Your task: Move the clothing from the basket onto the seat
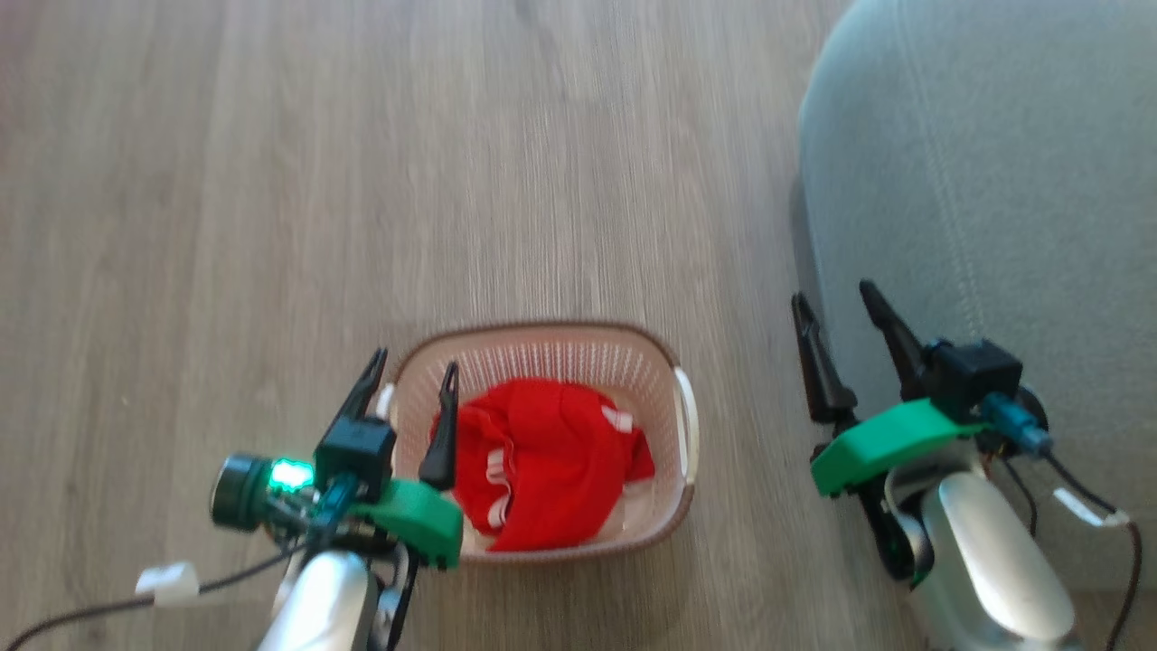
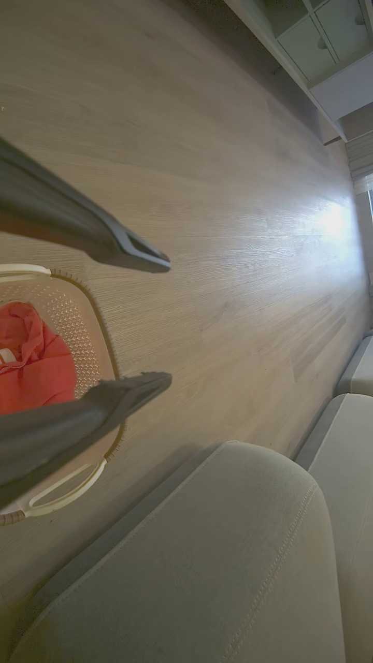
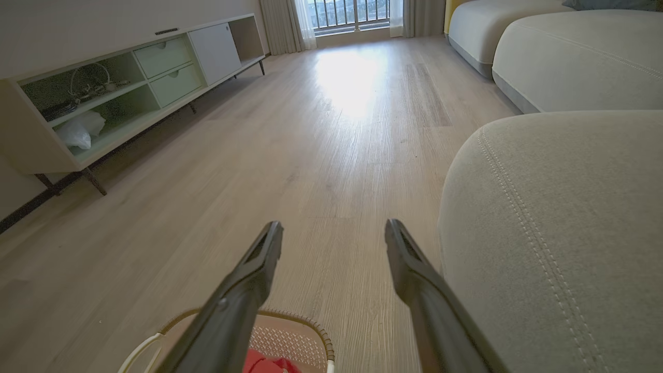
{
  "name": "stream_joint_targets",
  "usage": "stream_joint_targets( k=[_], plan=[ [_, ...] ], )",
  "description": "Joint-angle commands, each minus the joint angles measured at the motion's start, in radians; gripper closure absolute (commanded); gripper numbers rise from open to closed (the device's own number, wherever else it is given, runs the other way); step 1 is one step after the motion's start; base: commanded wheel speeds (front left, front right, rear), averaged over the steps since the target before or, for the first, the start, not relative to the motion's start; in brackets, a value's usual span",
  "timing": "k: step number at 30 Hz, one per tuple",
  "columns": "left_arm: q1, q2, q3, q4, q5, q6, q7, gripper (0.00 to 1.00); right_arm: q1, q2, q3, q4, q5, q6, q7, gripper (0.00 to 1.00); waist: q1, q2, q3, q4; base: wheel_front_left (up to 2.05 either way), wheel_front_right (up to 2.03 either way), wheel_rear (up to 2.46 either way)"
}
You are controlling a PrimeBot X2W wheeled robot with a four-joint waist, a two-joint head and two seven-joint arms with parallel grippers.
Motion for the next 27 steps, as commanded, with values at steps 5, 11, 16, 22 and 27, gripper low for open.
stream_joint_targets(
  k=[5, 11, 16, 22, 27],
  plan=[
    [-0.12, 0.001, -0.003, 0.04, 0.043, -0.025, -0.01, 0.0, -0.075, -0.003, -0.002, -0.052, -0.04, 0.0, -0.01, 0.0, -0.0001, 0.0, 0.206, -0.033, 0.0, 0.0, 0.0],
    [-0.243, 0.019, -0.051, 0.15, 0.077, -0.053, -0.01, 0.0, -0.123, -0.003, -0.027, -0.105, -0.082, 0.0, -0.01, 0.0, -0.0001, 0.0, 0.375, -0.063, 0.0, 0.0, 0.0],
    [-0.348, 0.058, -0.108, 0.265, 0.117, -0.067, -0.01, 0.0, -0.155, -0.003, -0.022, -0.155, -0.101, 0.0, -0.01, 0.0, -0.0001, 0.0, 0.49, -0.098, 0.0, 0.0, 0.0],
    [-0.472, 0.085, -0.155, 0.423, 0.129, -0.064, -0.01, 0.0, -0.181, -0.003, -0.002, -0.228, -0.108, 0.0, -0.01, 0.0, -0.0001, 0.0, 0.607, -0.137, 0.0, 0.0, 0.0],
    [-0.557, 0.106, -0.185, 0.536, 0.127, -0.079, -0.01, 0.0, -0.196, -0.003, 0.035, -0.272, -0.098, 0.0, -0.01, 0.0, -0.0001, 0.0, 0.67, -0.17, 0.0, 0.0, 0.0]
  ],
)
